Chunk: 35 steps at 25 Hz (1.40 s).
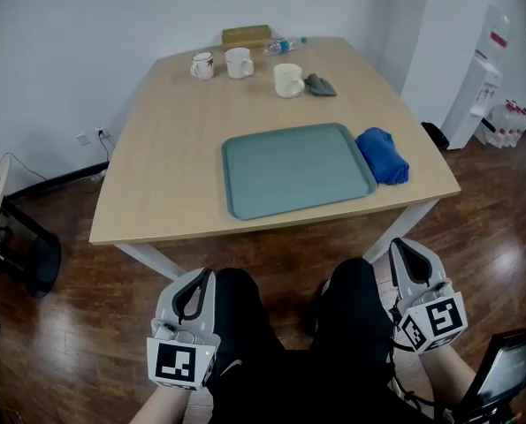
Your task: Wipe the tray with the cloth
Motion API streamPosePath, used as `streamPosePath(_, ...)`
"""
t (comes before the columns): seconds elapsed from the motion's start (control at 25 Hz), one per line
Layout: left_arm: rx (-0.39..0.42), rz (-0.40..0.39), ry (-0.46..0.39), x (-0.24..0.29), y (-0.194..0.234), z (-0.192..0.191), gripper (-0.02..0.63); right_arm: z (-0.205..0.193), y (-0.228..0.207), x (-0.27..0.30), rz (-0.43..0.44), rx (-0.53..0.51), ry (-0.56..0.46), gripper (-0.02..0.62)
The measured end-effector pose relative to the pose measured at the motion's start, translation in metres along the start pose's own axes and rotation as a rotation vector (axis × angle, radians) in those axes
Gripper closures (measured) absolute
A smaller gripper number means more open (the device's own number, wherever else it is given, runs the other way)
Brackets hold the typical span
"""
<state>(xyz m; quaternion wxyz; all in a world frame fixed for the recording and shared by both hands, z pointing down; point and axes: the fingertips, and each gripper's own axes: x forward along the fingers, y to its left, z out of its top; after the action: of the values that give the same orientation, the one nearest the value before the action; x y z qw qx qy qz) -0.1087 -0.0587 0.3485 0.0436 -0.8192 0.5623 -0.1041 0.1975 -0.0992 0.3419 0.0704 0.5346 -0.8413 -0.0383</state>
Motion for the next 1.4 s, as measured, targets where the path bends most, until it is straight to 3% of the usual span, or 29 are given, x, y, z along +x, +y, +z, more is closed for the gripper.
streamPosePath(0.2, -0.008, -0.013, 0.001, 0.033, 0.026, 0.013, 0.601, 0.013, -0.031, 0.013, -0.062, 0.139, 0.042, 0.589)
streamPosePath(0.32, -0.01, -0.063, -0.01, 0.078, 0.05, 0.026, 0.601, 0.024, -0.069, 0.047, -0.079, 0.06, 0.064, 0.568)
streamPosePath(0.52, -0.034, -0.162, 0.094, 0.161, 0.068, 0.025, 0.6, 0.018, -0.126, 0.143, -0.035, 0.02, 0.172, 0.332)
streamPosePath(0.64, -0.109, -0.173, 0.208, 0.186, 0.077, 0.007, 0.559, -0.02, -0.148, 0.195, -0.025, -0.037, 0.337, 0.274)
streamPosePath(0.76, -0.229, -0.206, 0.321, 0.191, 0.078, -0.013, 0.409, -0.076, -0.161, 0.222, 0.004, -0.102, 0.531, 0.277)
streamPosePath(0.84, -0.277, -0.235, 0.377, 0.188, 0.076, -0.026, 0.371, -0.094, -0.161, 0.226, 0.043, -0.074, 0.585, 0.409)
streamPosePath(0.92, -0.261, -0.254, 0.428, 0.184, 0.074, -0.039, 0.371, -0.087, -0.165, 0.229, 0.021, -0.066, 0.577, 0.467)
streamPosePath(1.12, -0.172, -0.303, 0.476, 0.178, 0.057, -0.05, 0.378, -0.028, -0.166, 0.257, -0.061, -0.01, 0.391, 0.474)
streamPosePath(1.24, -0.144, -0.311, 0.504, 0.181, 0.049, -0.053, 0.38, -0.028, -0.151, 0.281, -0.045, -0.094, 0.472, 0.474)
streamPosePath(1.4, -0.085, -0.304, 0.564, 0.183, 0.046, -0.06, 0.451, -0.051, -0.119, 0.307, 0.013, -0.196, 0.631, 0.475)
